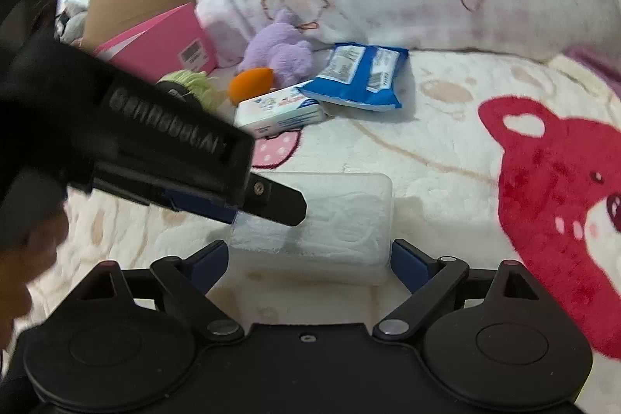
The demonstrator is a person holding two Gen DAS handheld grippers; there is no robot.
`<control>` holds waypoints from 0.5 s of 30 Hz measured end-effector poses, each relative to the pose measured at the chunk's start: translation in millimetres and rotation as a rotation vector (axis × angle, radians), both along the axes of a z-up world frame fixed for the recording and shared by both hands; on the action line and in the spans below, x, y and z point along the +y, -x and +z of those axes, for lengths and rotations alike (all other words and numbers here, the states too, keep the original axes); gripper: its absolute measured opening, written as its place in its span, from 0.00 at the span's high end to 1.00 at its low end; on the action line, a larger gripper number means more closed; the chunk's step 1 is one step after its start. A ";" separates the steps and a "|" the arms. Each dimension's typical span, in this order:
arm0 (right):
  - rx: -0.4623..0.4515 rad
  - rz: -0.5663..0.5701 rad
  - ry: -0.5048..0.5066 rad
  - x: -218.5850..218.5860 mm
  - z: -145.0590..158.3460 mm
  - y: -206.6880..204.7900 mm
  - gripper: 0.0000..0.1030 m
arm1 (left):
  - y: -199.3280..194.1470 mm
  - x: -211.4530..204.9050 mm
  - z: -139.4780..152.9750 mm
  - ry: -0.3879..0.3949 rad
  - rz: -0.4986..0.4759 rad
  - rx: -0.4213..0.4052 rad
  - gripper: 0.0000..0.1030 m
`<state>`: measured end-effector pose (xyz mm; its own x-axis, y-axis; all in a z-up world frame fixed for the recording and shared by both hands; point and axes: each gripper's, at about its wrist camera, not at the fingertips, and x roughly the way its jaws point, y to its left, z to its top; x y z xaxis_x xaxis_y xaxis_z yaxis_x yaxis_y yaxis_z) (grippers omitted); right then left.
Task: Organize objects
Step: 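Close the left gripper on the clear plastic box and lift it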
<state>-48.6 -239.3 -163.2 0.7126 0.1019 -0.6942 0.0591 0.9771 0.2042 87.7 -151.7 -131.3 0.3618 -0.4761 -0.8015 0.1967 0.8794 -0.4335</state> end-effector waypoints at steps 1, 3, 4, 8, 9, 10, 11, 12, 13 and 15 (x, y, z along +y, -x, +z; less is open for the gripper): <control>0.002 0.003 0.017 2.7 0.1 -0.9 0.08 | -0.4 2.9 -1.0 0.011 -0.001 0.003 0.63; 0.004 0.014 0.054 7.3 -2.3 -1.0 0.08 | 0.1 5.3 -1.9 0.022 -0.004 -0.006 0.65; 0.008 0.016 0.062 7.7 -4.3 -0.7 0.09 | 0.7 5.8 -2.9 0.025 -0.008 -0.009 0.65; -0.022 0.017 0.109 12.9 -5.2 -0.9 0.08 | 7.9 1.8 3.6 -0.006 -0.026 -0.050 0.67; -0.022 0.010 0.117 13.4 -5.1 -2.5 0.08 | 9.1 0.2 4.6 -0.012 -0.029 -0.057 0.67; -0.018 -0.003 0.121 13.2 -5.8 -4.6 0.08 | 9.1 -1.3 4.6 -0.015 -0.030 -0.062 0.67; -0.012 -0.010 0.125 12.7 -7.2 -6.9 0.08 | 9.0 -2.4 3.8 -0.016 -0.030 -0.064 0.67; -0.006 -0.012 0.133 12.5 -8.6 -8.5 0.08 | 9.0 -2.4 4.2 -0.013 -0.031 -0.063 0.67; -0.004 -0.014 0.139 12.8 -9.0 -8.9 0.08 | 8.7 -2.4 3.7 -0.008 -0.031 -0.061 0.67; -0.003 -0.017 0.147 14.1 -8.2 -7.4 0.09 | 8.1 0.2 2.9 0.008 -0.031 -0.055 0.67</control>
<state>-41.3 -225.3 -171.4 0.7154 -0.0129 -0.6986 0.0752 0.9954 0.0587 79.6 -151.5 -128.4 0.3904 -0.4941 -0.7768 0.2480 0.8690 -0.4281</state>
